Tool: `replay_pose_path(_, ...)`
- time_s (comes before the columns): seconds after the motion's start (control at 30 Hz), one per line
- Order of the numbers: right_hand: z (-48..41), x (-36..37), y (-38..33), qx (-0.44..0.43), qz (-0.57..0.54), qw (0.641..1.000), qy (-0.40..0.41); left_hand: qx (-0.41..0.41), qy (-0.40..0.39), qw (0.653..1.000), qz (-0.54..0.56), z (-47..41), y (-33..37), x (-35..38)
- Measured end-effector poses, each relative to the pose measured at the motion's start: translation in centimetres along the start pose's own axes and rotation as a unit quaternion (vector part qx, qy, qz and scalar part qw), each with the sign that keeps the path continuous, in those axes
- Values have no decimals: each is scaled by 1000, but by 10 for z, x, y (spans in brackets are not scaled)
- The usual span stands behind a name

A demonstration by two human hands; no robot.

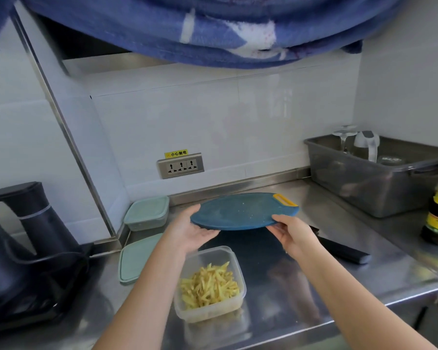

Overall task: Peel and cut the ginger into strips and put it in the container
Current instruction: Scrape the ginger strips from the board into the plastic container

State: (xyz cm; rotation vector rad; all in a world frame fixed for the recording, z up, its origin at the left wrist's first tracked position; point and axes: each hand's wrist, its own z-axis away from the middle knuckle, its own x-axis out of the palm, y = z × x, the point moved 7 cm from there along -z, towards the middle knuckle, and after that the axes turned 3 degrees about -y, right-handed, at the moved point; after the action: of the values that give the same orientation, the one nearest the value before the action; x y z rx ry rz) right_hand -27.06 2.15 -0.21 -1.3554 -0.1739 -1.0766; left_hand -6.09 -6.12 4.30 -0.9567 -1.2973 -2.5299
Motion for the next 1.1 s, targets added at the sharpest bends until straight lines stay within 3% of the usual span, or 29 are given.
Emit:
replay_pose_path(0.13,-6,-9,8,-8,15,1000,18,50,26,974,-220,31,23,-40)
replay_pose_path(0.27,-8,-19,11,-21,30,998,53,145,119,870,-456,59,39,-91)
replay_pose_path(0.4,-2,-23,16,-9,60,995,76,85,125,751,-643,64,12,-127)
replay_pose_path(0.47,5,-20,17,-8,73,994,78,82,108,717,-684,68,-4,-128)
replay_pose_path(0.57,14,-5,17,-12,136,988,74,143,109,682,-708,73,-13,-118)
replay_pose_path(0.8,29,18,36,15,286,957,38,115,131,675,-717,78,-12,-122)
replay_pose_path(0.87,30,17,38,16,295,955,40,162,175,665,-708,83,3,-123)
replay_pose_path(0.93,32,16,39,19,306,951,47,232,197,678,-669,92,15,-114)
replay_pose_path(1.0,31,15,40,18,334,941,55,267,148,702,-643,95,14,-97)
replay_pose_path(1.1,37,19,43,27,436,898,50,252,51,687,-680,90,-4,-73)
